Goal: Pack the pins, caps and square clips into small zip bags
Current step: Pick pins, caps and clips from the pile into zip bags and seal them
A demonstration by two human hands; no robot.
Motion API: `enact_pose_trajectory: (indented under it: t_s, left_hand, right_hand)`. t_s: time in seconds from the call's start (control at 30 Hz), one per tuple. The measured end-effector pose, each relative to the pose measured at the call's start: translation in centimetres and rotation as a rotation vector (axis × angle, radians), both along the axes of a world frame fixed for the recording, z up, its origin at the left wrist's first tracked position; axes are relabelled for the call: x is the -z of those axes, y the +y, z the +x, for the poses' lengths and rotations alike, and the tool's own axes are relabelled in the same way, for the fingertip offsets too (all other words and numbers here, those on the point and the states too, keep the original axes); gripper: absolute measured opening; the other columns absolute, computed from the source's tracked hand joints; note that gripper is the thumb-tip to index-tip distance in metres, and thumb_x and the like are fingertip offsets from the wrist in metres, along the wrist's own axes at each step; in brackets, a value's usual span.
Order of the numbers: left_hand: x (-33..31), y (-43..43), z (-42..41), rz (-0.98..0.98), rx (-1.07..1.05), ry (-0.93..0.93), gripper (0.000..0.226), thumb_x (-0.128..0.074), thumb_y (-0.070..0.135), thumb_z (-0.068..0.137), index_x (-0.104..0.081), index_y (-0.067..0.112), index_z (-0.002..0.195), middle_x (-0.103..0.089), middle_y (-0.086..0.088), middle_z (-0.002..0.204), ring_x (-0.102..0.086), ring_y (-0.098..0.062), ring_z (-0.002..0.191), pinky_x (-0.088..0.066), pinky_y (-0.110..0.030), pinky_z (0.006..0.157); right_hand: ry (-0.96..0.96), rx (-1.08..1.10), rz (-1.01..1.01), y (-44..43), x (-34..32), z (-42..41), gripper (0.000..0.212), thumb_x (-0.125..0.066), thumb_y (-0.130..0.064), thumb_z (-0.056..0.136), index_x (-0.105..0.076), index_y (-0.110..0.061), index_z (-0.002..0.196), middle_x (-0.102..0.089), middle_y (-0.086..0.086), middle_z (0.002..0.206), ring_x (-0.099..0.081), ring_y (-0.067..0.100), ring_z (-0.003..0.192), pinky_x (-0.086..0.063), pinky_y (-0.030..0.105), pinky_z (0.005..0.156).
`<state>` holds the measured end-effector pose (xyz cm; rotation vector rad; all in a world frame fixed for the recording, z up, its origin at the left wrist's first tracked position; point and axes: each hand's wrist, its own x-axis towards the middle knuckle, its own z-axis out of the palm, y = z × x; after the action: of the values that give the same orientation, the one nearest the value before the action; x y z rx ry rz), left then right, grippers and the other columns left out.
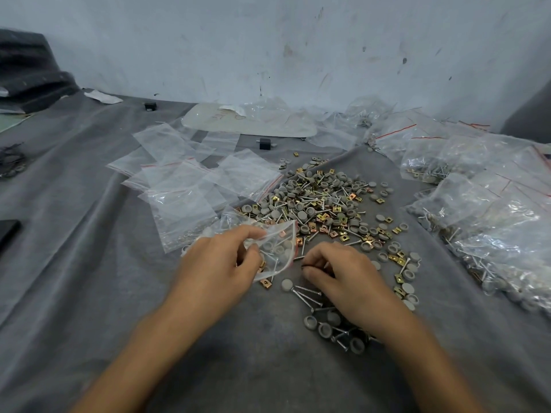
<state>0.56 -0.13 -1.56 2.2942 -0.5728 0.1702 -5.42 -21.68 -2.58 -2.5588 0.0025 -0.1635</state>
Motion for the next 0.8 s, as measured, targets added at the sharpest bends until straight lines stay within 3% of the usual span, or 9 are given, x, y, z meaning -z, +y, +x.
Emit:
enact_pose_trajectory:
  t_s: [0.2,0.3,0.43,0.53,0.7,0.8]
  left_hand:
    - [0.0,-0.1,0.0,0.016,0.011,0.015,0.024,-0.058,0.03,0.098,-0.069,0.041,0.116,-0.063,0.023,0.066,-0.06,-0.004,0.065,-0.036,-0.024,0.054]
    - [0.1,-0.2,-0.2,0.017,0.036,0.028,0.025,-0.059,0.031,0.097,-0.069,0.041,0.118,-0.064,0.024,0.07,-0.061,-0.005,0.066,-0.043,-0.026,0.056]
    - [0.2,-0.2,-0.1,0.019,0.045,0.031,0.026,-0.06,0.032,0.097,-0.068,0.041,0.119,-0.065,0.024,0.072,-0.061,-0.005,0.065,-0.05,-0.029,0.062]
    - [0.3,-0.1,0.1,0.018,0.036,0.031,0.024,-0.059,0.033,0.097,-0.069,0.041,0.118,-0.064,0.024,0.071,-0.06,-0.004,0.066,-0.05,-0.031,0.064]
    - [0.3,-0.1,0.2,0.012,0.039,0.029,0.025,-0.058,0.032,0.098,-0.067,0.04,0.119,-0.064,0.024,0.071,-0.06,-0.005,0.065,-0.046,-0.029,0.059]
    - [0.3,0.0,0.2,0.013,0.039,0.039,0.025,-0.057,0.032,0.099,-0.067,0.04,0.119,-0.064,0.025,0.071,-0.06,-0.004,0.066,-0.042,-0.027,0.057]
  right_hand:
    - [-0.166,0.046,0.409,-0.1,-0.5,0.1,0.009,-0.073,-0.037,0.089,-0.066,-0.033,0.084,-0.067,-0.013,0.077,-0.058,0.003,0.066,-0.046,0.018,0.055]
    - [-0.2,-0.022,0.481,0.6,-0.3,-0.1,0.01,-0.076,-0.039,0.087,-0.069,-0.032,0.084,-0.067,-0.009,0.072,-0.055,0.001,0.06,-0.044,0.016,0.053]
    - [-0.185,-0.041,0.397,1.3,0.0,-0.1,0.022,-0.068,-0.052,0.089,-0.073,-0.03,0.084,-0.064,-0.006,0.068,-0.052,0.004,0.055,-0.046,0.027,0.047]
    - [-0.203,-0.014,0.36,0.7,-0.4,-0.1,0.026,-0.061,-0.049,0.094,-0.075,-0.029,0.087,-0.067,-0.002,0.071,-0.059,0.015,0.062,-0.049,0.039,0.056]
    - [-0.195,0.095,0.285,-2.3,-1.1,-0.3,0.007,-0.067,-0.038,0.094,-0.073,-0.036,0.091,-0.067,-0.015,0.074,-0.058,0.0,0.064,-0.042,0.013,0.055]
    - [-0.035,0.084,0.018,-3.3,-0.6,-0.4,0.005,-0.07,-0.036,0.092,-0.073,-0.04,0.09,-0.061,-0.018,0.087,-0.056,-0.005,0.084,-0.041,0.018,0.067]
